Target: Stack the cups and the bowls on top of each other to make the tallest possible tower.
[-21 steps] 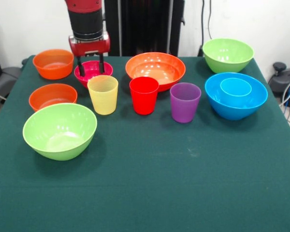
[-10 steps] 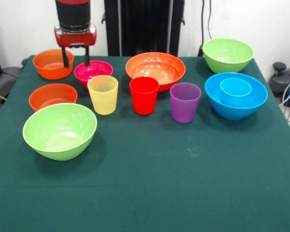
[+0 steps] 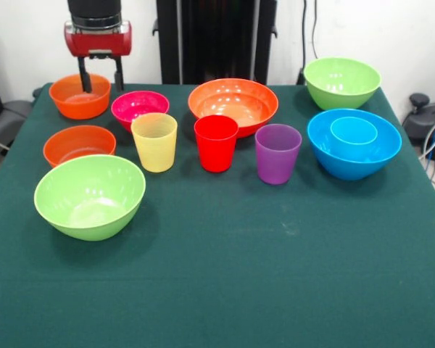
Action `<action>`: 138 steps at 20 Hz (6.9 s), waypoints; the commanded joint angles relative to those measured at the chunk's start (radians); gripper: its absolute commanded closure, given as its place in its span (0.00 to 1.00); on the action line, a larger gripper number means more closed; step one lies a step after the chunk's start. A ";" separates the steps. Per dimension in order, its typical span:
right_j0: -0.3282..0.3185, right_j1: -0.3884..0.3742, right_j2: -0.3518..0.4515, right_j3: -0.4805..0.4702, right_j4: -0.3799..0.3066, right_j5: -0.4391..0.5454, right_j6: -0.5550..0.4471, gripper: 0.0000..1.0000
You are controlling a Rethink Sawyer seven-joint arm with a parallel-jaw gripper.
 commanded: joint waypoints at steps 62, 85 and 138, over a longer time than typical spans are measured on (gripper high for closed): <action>0.355 0.128 -0.293 0.090 -0.228 -0.165 0.205 0.00; 0.377 0.085 -0.300 0.043 -0.116 -0.191 0.013 0.00; 0.518 0.135 -0.459 -0.074 -0.218 -0.414 0.060 0.00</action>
